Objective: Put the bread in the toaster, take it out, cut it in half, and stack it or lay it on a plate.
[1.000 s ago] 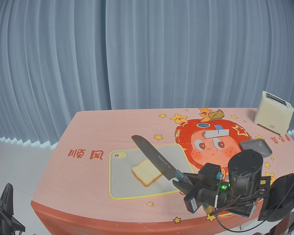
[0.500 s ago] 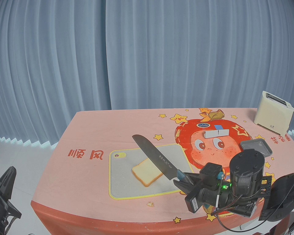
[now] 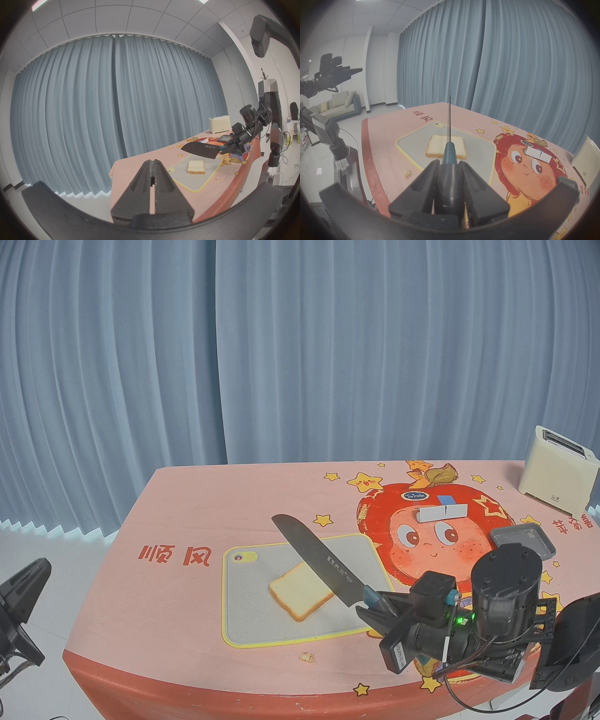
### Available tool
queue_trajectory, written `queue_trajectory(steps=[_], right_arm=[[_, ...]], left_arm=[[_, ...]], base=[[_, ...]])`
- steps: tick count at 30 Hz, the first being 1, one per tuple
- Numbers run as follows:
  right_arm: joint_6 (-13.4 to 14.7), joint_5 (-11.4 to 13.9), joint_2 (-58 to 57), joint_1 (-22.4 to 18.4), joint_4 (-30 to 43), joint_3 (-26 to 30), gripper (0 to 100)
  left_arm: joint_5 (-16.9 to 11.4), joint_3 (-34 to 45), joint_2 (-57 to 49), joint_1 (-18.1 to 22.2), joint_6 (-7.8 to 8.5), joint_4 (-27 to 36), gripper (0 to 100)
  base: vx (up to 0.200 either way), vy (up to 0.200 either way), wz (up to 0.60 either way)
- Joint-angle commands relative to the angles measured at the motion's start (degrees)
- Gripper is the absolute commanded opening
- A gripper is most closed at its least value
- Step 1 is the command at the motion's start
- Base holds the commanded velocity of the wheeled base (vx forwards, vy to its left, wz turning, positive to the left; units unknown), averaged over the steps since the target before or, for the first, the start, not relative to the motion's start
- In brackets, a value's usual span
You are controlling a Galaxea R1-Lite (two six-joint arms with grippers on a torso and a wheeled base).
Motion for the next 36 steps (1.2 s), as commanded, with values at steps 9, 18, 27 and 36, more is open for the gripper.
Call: queue_trajectory(steps=[9,18,27,36], right_arm=[[-0.01,0.72,0.47,-2.77,0.72,-4.9,0],[0.08,2.21,1.09,-3.29,0.63,-8.5,0],[-0.27,2.21,1.0,-3.38,2.83,-10.17,0],[-0.71,2.21,1.7,-4.17,10.39,-17.47,0]], left_arm=[[-6.19,-11.46,12.82,-0.15,0.0,0.01,0],[-8.21,-19.99,23.28,-1.65,0.0,-0.25,0],[-7.59,-22.63,27.15,-10.08,-6.24,-0.78,0],[-7.94,-22.36,27.06,-10.35,-8.97,-0.78,0]], base=[[0.0,0.0,0.0],[0.0,0.0,0.0],[0.0,0.0,0.0],[0.0,0.0,0.0]])
